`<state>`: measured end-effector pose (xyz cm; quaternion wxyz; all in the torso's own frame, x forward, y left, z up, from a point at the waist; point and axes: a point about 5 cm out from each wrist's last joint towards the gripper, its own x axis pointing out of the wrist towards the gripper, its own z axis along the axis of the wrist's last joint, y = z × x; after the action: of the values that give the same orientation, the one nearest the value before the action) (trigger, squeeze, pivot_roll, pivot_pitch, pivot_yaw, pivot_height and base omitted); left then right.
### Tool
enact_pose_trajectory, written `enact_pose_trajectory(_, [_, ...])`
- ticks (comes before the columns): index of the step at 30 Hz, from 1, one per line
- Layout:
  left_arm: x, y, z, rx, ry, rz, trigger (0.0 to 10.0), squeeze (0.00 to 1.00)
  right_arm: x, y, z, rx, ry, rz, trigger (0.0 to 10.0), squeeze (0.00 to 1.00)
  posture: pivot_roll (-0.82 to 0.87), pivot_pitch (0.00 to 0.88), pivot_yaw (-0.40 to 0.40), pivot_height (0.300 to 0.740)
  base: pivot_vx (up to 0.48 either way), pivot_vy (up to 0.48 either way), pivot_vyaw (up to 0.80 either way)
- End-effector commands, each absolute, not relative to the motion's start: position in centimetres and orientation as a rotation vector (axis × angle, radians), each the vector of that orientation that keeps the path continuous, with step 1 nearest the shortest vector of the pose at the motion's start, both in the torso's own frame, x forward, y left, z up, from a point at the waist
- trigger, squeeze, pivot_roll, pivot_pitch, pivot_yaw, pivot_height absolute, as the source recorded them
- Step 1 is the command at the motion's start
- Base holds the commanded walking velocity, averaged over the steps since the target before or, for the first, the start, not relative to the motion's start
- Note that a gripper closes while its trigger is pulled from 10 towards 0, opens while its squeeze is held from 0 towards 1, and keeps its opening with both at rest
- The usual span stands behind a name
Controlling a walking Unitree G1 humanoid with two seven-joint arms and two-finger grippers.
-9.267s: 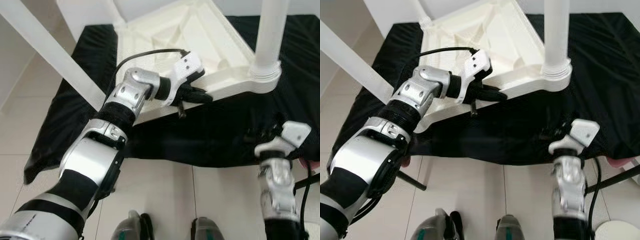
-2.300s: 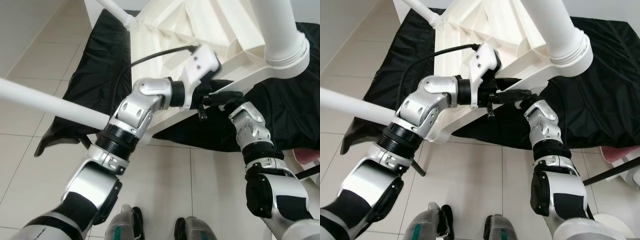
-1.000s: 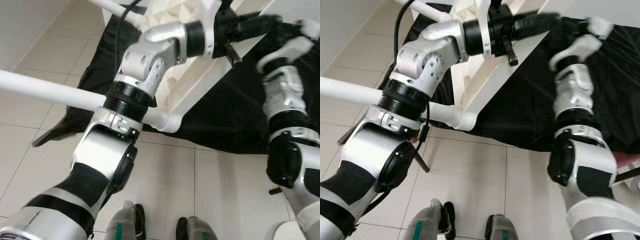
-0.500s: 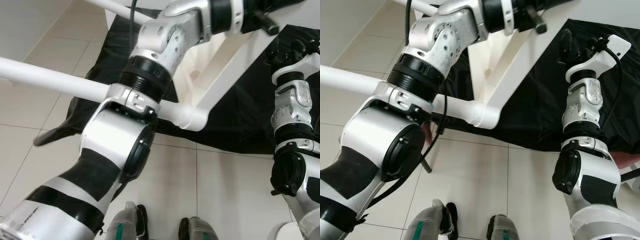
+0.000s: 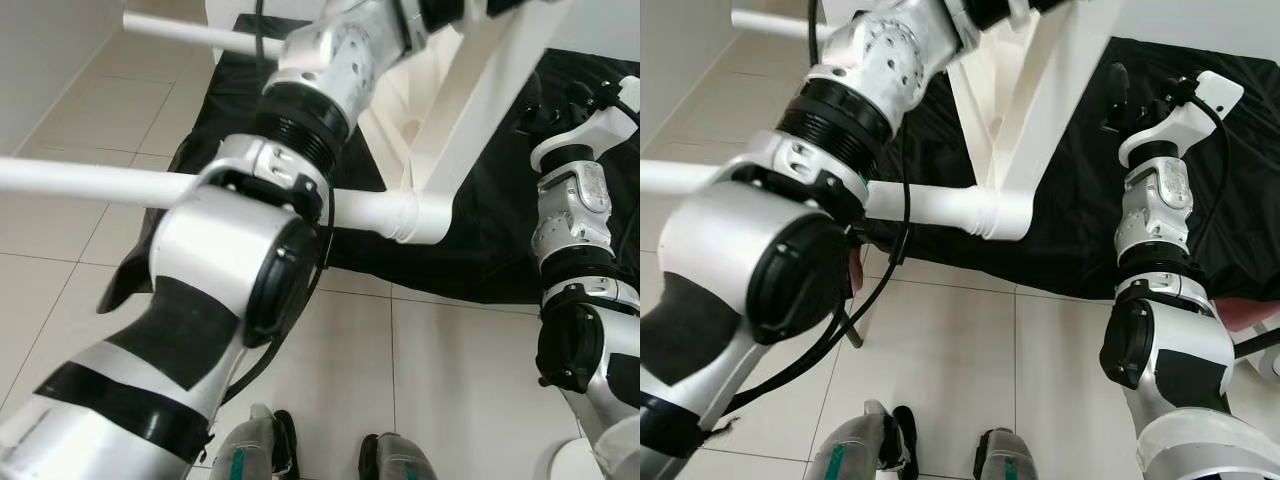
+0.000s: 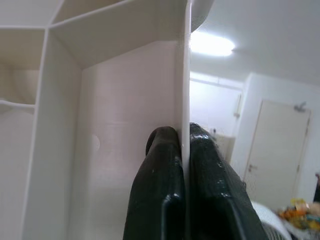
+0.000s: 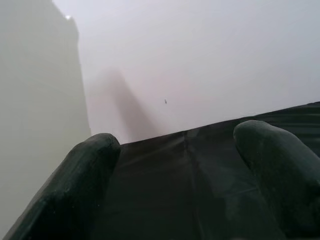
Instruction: Building children table
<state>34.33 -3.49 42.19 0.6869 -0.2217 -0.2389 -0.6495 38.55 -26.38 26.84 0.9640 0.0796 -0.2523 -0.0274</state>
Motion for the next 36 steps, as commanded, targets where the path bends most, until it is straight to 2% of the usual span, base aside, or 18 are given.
enact_pose_trajectory(1, [34.8, -2.5, 41.6, -0.558, -0.544, -1.47, 10.0, 0.0, 38.5, -26.2, 27.0, 0.147, -0.521, -0.049, 10.0, 0.0, -0.12, 0.088, 0.014, 0.74, 0.0, 0.0, 0.0])
enact_pose_trajectory(6, [35.7, -0.6, 39.3, -0.659, -0.52, -1.465, 10.0, 0.0, 38.5, -26.3, 26.8, 0.143, -0.515, -0.051, 10.0, 0.0, -0.12, 0.097, 0.011, 0.74, 0.0, 0.0, 0.0])
enact_pose_trajectory(10, [34.0, 0.1, 38.2, -0.653, -0.575, -1.503, 10.0, 0.0, 38.6, -26.2, 26.6, 0.144, -0.503, -0.045, 10.0, 0.0, -0.11, 0.1, 0.0, 0.74, 0.0, 0.0, 0.0])
enact_pose_trajectory(12, [32.8, -0.6, 38.1, -0.64, -0.608, -1.558, 10.0, 0.0, 38.8, -25.8, 26.8, 0.146, -0.5, -0.035, 10.0, 0.0, -0.11, 0.101, -0.002, 0.74, 0.0, 0.0, 0.0])
enact_pose_trajectory(21, [32.2, -2.9, 38.7, -0.705, -0.595, -1.664, 10.0, 0.0, 39.0, -25.4, 27.3, 0.144, -0.512, -0.016, 10.0, 0.0, -0.14, 0.107, 0.005, 0.74, 0.0, 0.0, 0.0])
enact_pose_trajectory(23, [31.1, -4.8, 38.0, -0.75, -0.54, -1.738, 10.0, 0.0, 38.9, -25.6, 27.4, 0.138, -0.515, -0.021, 10.0, 0.0, -0.15, 0.115, 0.01, 0.74, 0.0, 0.0, 0.0])
enact_pose_trajectory(27, [30.6, -5.3, 37.7, -0.762, -0.525, -1.762, 10.0, 0.0, 38.8, -25.6, 27.4, 0.137, -0.516, -0.022, 10.0, 0.0, -0.15, 0.116, 0.012, 0.74, 0.0, 0.0, 0.0])
enact_pose_trajectory(30, [29.2, -7.2, 37.1, -0.79, -0.486, -1.819, 10.0, 0.0, 38.7, -25.9, 27.3, 0.13, -0.514, -0.024, 10.0, 0.0, -0.16, 0.121, 0.014, 0.74, 0.0, 0.0, 0.0])
enact_pose_trajectory(33, [29.3, -7.7, 36.4, -0.785, -0.463, -1.807, 10.0, 0.0, 38.7, -26.0, 27.2, 0.127, -0.514, -0.025, 10.0, 0.0, -0.16, 0.12, 0.015, 0.74, 0.0, 0.0, 0.0])
enact_pose_trajectory(36, [30.2, -8.0, 33.7, -0.75, -0.37, -1.735, 10.0, 0.0, 38.6, -26.1, 27.1, 0.125, -0.514, -0.026, 10.0, 0.0, -0.15, 0.12, 0.012, 0.74, 0.0, 0.0, 0.0])
